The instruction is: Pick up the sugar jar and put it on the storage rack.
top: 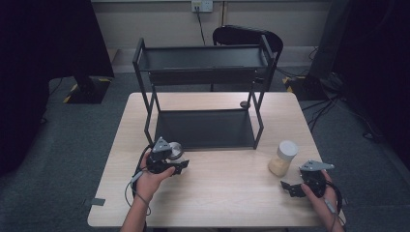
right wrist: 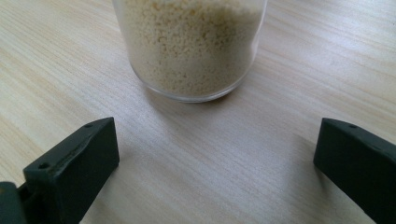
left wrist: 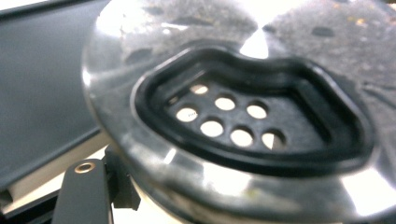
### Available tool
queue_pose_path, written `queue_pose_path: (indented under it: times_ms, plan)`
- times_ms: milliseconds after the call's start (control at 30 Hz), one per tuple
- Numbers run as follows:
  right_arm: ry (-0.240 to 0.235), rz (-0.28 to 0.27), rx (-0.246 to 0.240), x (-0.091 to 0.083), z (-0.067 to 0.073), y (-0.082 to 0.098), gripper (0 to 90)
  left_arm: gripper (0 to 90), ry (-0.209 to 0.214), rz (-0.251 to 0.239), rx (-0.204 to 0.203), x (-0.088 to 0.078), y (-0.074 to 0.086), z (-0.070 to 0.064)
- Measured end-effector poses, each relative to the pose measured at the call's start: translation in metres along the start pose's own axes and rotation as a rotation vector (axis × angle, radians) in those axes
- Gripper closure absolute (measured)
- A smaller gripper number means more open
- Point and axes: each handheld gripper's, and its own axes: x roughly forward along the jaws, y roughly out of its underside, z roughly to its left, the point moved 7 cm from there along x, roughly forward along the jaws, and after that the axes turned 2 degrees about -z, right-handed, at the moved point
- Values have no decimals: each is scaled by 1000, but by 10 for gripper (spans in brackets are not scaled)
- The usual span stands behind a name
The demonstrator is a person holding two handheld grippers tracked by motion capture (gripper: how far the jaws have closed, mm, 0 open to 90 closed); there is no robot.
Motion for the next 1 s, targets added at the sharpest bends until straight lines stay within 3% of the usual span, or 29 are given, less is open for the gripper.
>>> queue_pose_path:
  times_ms: [1000]
  plan:
    - [0,-1,0,0,0,0,0,302,18,-18,40,6,-73,4]
